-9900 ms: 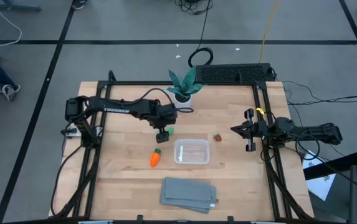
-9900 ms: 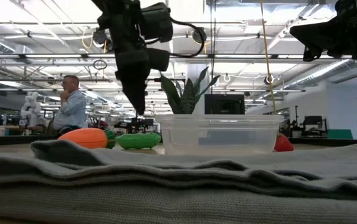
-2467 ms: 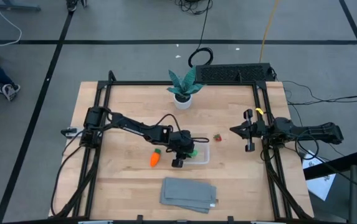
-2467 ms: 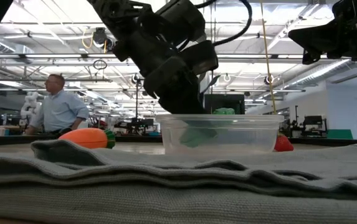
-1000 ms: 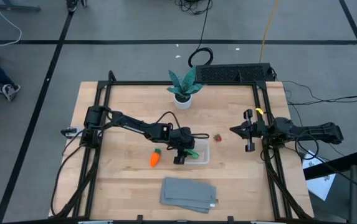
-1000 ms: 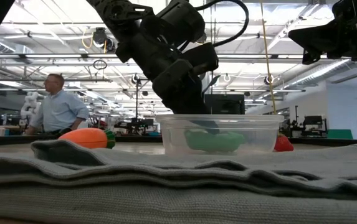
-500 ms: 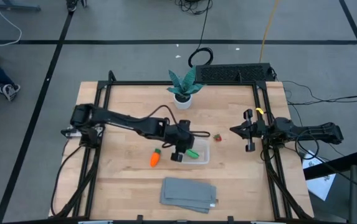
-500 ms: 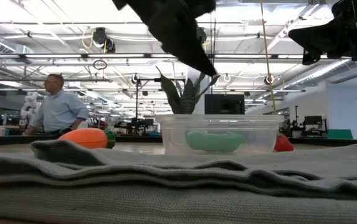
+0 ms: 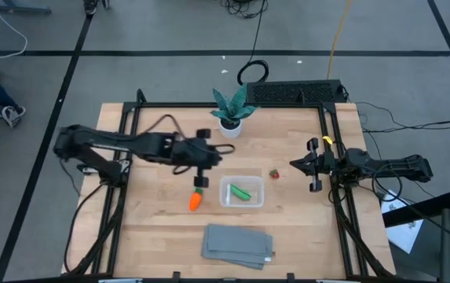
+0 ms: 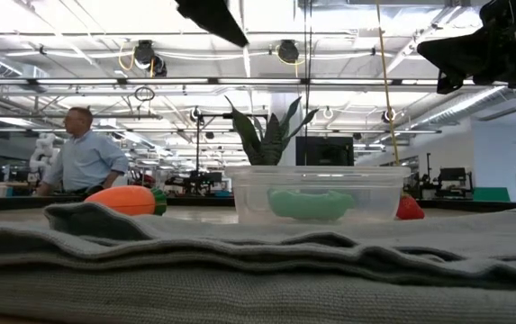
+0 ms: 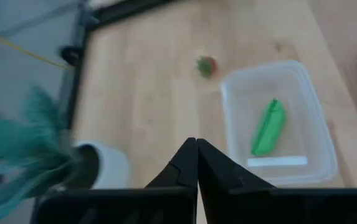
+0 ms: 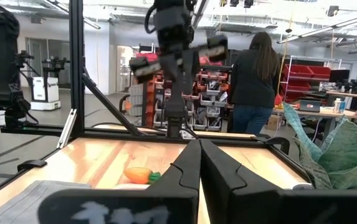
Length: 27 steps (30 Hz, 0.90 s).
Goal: Pick and placing Produce into tupperware
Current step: Put the red strawberry into the transparent container
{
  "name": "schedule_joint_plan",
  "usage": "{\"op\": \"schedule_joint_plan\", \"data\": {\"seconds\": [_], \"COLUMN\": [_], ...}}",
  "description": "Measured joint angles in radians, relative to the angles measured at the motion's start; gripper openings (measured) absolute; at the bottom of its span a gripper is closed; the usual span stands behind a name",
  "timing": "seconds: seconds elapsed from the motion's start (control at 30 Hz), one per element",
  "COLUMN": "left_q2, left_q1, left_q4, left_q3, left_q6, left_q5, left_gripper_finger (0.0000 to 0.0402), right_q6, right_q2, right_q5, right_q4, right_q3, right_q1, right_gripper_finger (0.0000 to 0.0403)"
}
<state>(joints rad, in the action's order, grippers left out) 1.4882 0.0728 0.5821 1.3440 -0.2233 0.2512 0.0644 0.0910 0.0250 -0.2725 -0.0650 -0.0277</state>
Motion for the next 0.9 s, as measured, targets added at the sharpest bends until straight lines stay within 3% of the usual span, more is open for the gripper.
{"op": "schedule_joint_plan", "data": {"seconds": [0.23,0.4,0.53,0.63,0.9], "left_q2": [-0.267,-0.412,-0.481,-0.519,-0.733], "left_q1": [-0.033,-0.095,-0.120,-0.095,0.000], "left_q4": [-0.362,-0.627,-0.690,-0.687,-0.961], "left_q3": [-0.324,-0.583,-0.709,-0.791,-1.044], "left_q6": [0.021,0.122,0.174,0.190,0.197], "left_q5": [0.011,-0.019,-0.003,0.089,0.180], "left_gripper_finger": [0.0001,0.0000,0.0000,0.0000,0.0000], "right_q6": [0.001,0.003,0.003,0.002,0.000], "right_q2": [0.000,0.000,0.000,0.000,0.000], "right_q5": [0.000,0.000,0.000,0.000,0.000], "right_q4": [0.000,0.001,0.001,0.001,0.010], "right_q3": [0.000,0.000,0.000,0.000,0.000], "right_q1": [0.000,0.000,0.000,0.000,0.000], "right_gripper_finger": [0.0000,0.0000,0.0000,0.0000,0.0000]}}
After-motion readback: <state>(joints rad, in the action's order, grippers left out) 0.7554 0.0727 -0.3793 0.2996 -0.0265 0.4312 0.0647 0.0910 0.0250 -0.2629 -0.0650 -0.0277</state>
